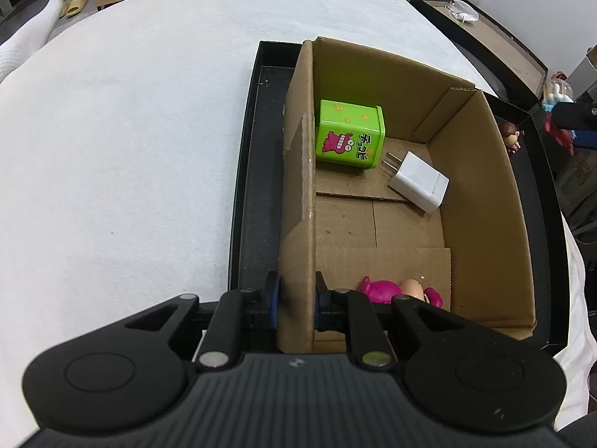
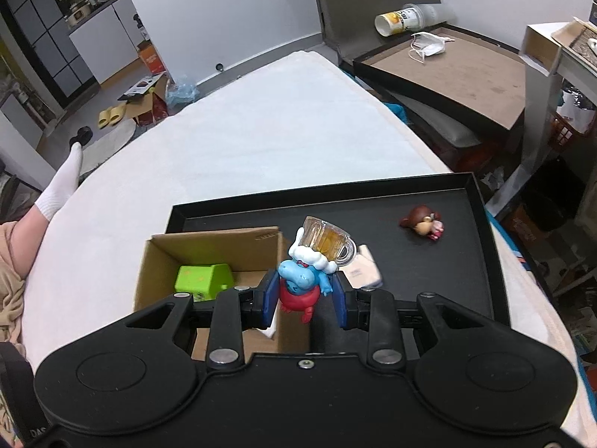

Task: Organize rigid objects
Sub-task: 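Carry the blue-red figure into the box and release with the right tool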

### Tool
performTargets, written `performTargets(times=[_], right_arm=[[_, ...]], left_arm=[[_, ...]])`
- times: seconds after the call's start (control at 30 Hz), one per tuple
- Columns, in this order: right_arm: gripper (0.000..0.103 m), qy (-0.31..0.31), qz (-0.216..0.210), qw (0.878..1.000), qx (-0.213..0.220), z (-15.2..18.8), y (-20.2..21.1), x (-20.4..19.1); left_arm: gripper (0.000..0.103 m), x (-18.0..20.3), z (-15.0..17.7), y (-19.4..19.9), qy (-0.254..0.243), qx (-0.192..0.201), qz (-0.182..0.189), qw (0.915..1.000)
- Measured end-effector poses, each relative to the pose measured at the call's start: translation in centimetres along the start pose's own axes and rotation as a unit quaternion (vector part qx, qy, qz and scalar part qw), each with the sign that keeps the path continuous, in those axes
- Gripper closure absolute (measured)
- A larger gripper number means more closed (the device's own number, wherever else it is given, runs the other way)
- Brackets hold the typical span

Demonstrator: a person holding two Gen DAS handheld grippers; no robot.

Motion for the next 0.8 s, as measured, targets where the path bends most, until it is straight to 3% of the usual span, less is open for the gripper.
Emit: performTargets(times=[0.4, 0.8], right_arm=[[0.073, 0.032, -0.028, 0.999, -0.013, 0.2, -1.1, -4.6], [0.073, 0.052, -0.047, 0.996, -0.054, 2.5, -3.6, -8.3]], left_arm=[[0.086, -0.1, 0.1, 0.0, 0.003, 0.0, 0.011, 0.9999], [0.085, -0.3, 0.1, 0.0, 0.008, -0.002, 0.026, 0.9996]])
Point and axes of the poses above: each gripper's, at about its wrist camera, not at the fingertips, and y roughly against the way its jaws point, x to its right, z to its underside, the point moved 10 cm from there along -y, roughly the way its jaws point, and after that the axes turned 6 degrees about y, right-handed, at the moved point
